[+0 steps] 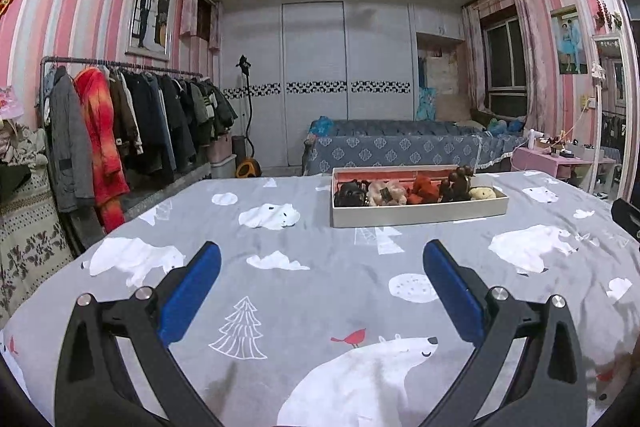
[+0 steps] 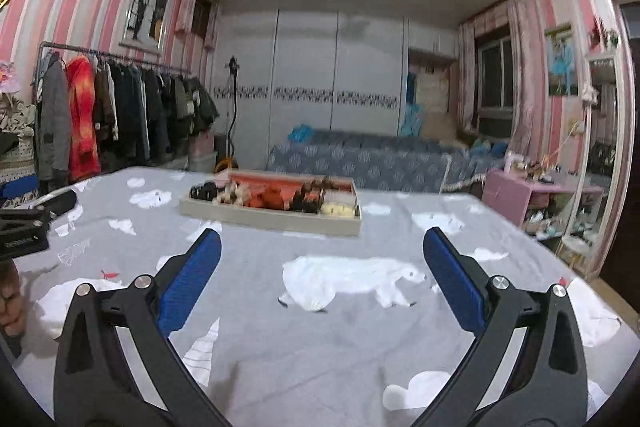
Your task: Organize jewelry
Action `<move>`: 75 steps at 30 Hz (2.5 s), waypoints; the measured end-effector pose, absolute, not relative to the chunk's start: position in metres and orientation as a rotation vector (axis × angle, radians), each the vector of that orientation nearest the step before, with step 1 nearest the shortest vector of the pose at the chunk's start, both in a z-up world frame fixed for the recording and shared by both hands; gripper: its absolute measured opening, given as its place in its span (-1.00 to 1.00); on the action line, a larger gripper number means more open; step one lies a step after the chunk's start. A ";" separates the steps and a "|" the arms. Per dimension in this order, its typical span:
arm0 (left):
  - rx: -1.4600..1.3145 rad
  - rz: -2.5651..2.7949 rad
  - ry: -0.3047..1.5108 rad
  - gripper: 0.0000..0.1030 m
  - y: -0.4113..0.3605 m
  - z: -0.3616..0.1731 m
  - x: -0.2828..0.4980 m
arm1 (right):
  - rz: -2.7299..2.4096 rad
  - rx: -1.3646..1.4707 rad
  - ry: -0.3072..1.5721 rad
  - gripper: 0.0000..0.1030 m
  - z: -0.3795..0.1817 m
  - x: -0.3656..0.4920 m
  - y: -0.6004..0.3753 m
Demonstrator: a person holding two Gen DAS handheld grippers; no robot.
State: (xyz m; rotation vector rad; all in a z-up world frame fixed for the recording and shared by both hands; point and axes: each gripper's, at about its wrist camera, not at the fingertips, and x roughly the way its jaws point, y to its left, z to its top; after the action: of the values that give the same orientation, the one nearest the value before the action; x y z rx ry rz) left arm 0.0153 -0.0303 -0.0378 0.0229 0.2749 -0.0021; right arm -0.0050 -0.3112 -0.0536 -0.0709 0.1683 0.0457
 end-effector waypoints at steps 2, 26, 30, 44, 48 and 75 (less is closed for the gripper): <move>0.011 -0.002 0.271 0.91 -0.028 -0.037 0.015 | 0.050 -0.069 0.164 0.91 -0.054 -0.006 -0.312; -0.013 -0.048 0.213 0.91 -0.025 -0.033 0.001 | 0.018 -0.063 0.202 0.91 -0.057 0.000 -0.312; -0.003 -0.046 0.215 0.92 -0.026 -0.032 0.000 | 0.020 -0.069 0.199 0.91 -0.057 0.000 -0.311; 0.011 -0.051 0.219 0.91 -0.030 -0.030 0.000 | 0.023 -0.040 0.192 0.91 -0.057 0.000 -0.316; 0.011 -0.056 0.214 0.92 -0.031 -0.029 0.000 | 0.023 -0.038 0.194 0.91 -0.057 -0.001 -0.316; 0.016 -0.061 0.233 0.92 -0.030 -0.029 0.002 | 0.018 -0.029 0.225 0.92 -0.058 0.007 -0.319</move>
State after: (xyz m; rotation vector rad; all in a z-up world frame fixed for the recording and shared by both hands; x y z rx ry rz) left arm 0.0022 -0.0296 -0.0286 0.0162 0.2328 -0.0610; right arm 0.0069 -0.3186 -0.0577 -0.0291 0.2252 0.0176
